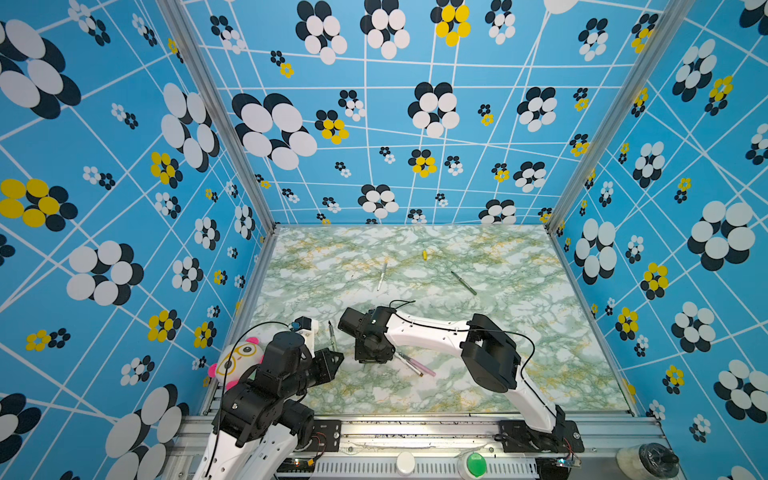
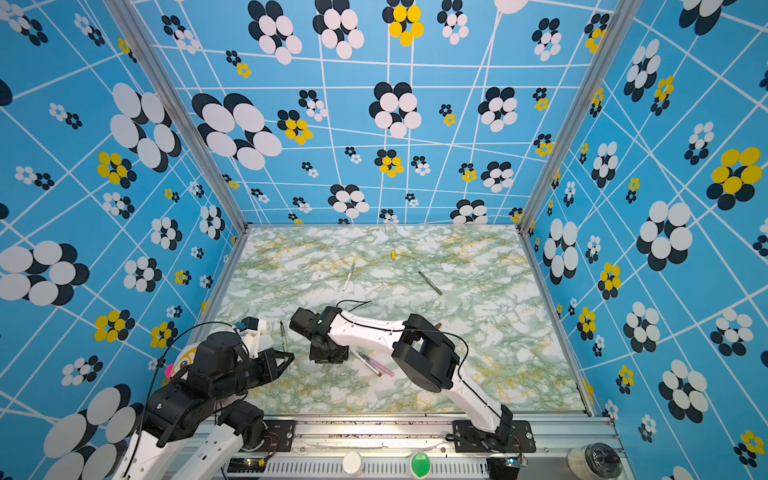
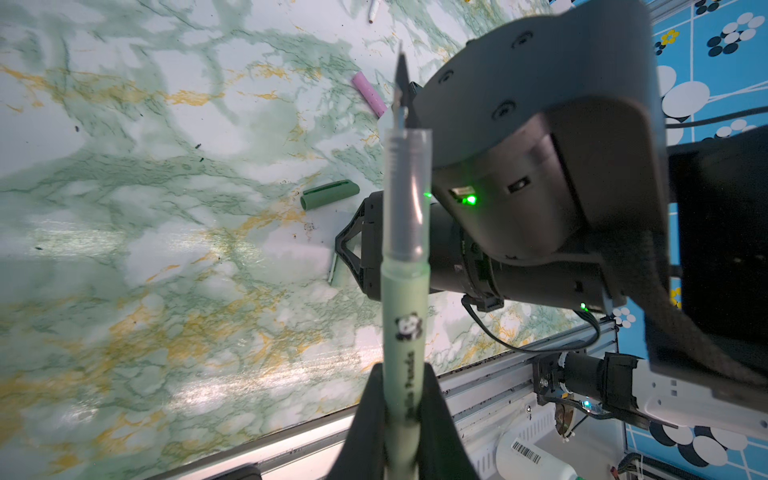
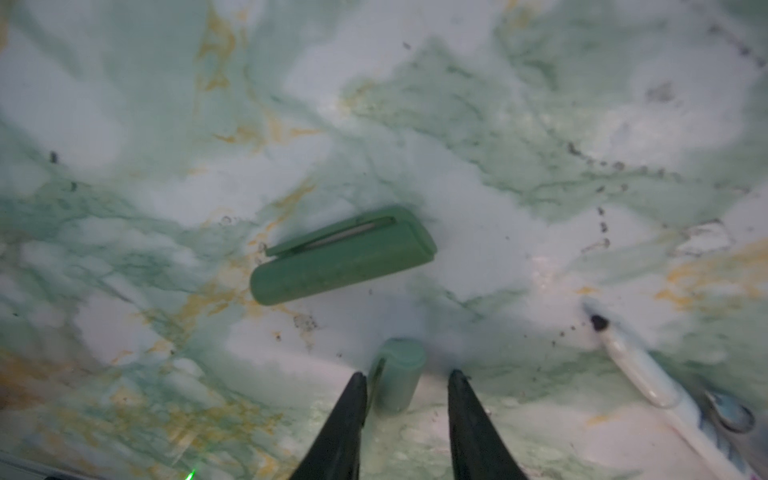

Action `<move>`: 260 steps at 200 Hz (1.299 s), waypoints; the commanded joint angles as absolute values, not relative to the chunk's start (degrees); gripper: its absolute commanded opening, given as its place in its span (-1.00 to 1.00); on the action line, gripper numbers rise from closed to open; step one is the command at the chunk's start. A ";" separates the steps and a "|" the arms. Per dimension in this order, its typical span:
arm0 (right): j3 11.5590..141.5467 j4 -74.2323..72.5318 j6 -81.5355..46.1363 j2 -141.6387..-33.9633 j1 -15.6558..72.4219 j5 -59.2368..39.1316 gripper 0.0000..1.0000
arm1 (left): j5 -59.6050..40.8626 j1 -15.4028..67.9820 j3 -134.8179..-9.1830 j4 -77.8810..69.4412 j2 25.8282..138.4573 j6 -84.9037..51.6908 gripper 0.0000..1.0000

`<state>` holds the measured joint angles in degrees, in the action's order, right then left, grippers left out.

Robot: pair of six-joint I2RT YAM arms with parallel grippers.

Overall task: Insert the pens into the pen caps
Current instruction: 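Grasp the light green cap with the right gripper while the left holds the pen, then lift the light green cap with the right gripper while the left holds the pen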

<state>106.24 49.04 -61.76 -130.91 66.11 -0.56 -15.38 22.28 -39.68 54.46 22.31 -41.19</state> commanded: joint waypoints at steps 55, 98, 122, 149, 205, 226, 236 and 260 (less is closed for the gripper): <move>108.37 53.33 -60.53 -134.57 66.62 -0.26 -0.68 | -15.31 22.74 -39.36 54.37 21.16 -41.90 -1.00; 107.65 52.60 -59.16 -132.43 66.62 1.85 -0.81 | -15.78 22.68 -38.77 53.52 20.91 -43.37 -1.00; 108.75 53.03 -57.34 -131.19 66.32 3.28 -0.81 | -15.90 22.71 -38.91 52.37 21.70 -43.77 -1.00; 108.38 52.72 -55.91 -128.68 65.51 4.78 -0.80 | -16.83 22.74 -38.70 50.33 23.32 -43.60 -1.00; 109.50 53.34 -52.00 -122.71 60.78 6.52 -0.79 | -17.54 22.76 -38.34 44.25 27.76 -42.26 -1.00; 109.06 53.78 -50.66 -121.10 57.46 6.74 -0.78 | -18.81 23.35 -39.19 41.32 31.85 -40.70 -1.00; 108.63 54.39 -49.92 -120.39 55.67 7.43 -0.78 | -18.99 24.35 -39.74 39.72 34.30 -39.64 -1.00; 104.73 53.82 -47.68 -117.70 50.81 8.37 -0.78 | -16.46 29.74 -42.34 36.04 42.51 -36.06 -1.00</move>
<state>107.81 51.11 -50.94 -121.12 54.87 5.80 -17.52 25.50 -39.22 41.56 36.51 -40.82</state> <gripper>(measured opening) 0.173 0.132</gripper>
